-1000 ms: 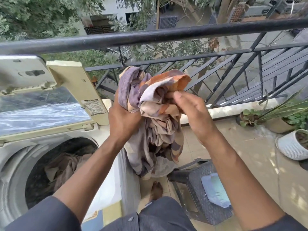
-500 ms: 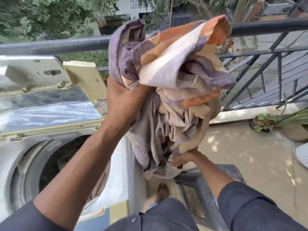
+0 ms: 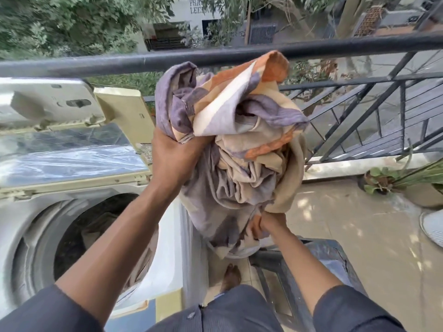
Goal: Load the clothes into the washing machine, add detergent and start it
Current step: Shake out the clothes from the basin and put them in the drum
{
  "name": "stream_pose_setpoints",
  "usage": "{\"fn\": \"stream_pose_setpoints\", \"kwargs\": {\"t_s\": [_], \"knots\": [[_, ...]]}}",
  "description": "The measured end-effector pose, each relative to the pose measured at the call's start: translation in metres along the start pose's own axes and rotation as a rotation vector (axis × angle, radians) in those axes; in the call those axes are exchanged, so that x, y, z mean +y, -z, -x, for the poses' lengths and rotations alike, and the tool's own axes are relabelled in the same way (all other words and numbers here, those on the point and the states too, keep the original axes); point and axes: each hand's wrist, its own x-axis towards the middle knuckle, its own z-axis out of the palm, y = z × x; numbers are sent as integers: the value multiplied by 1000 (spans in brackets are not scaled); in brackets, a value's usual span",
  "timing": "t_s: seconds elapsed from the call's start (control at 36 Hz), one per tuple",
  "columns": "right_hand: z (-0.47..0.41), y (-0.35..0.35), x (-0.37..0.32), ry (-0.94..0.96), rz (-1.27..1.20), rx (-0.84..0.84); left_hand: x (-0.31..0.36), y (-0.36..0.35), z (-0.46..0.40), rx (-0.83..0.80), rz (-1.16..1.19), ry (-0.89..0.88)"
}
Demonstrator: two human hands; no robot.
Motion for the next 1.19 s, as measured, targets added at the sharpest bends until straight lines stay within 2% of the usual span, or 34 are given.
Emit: {"fn": "stream_pose_setpoints", "kwargs": {"t_s": [0.14,0.25,0.36,0.44,0.58,0.69,0.75,0.81,0.86,0.94,1.03,1.11,1.19], "knots": [[13,39,-19,87,-191,147,-21,12,0,-3,-293,37],[33,59,-41,286,-319,209,-37,15,1,-65,-421,56],[74,72,-74,471,-364,243,-43,14,6,-140,-579,-15],[101,77,-95,611,-311,253,-45,9,10,-186,-619,-86],[146,69,-109,833,-65,101,-41,3,13,-299,-632,-68],[170,60,-111,925,162,-62,-41,10,4,-595,-577,-13],[174,59,-110,914,184,-140,-46,18,-2,-761,-513,48],[176,59,-111,936,168,-207,-47,21,-2,-856,-433,68],[175,59,-113,968,158,-269,-49,16,3,-815,-394,32],[174,56,-118,979,116,-363,-57,4,17,-580,-420,-33],[175,57,-124,947,34,-493,-58,-8,25,-345,-553,-10],[171,62,-128,877,48,-530,-59,-14,21,-271,-703,-43],[169,68,-130,832,-3,-539,-58,-16,18,-190,-662,-40]]}}
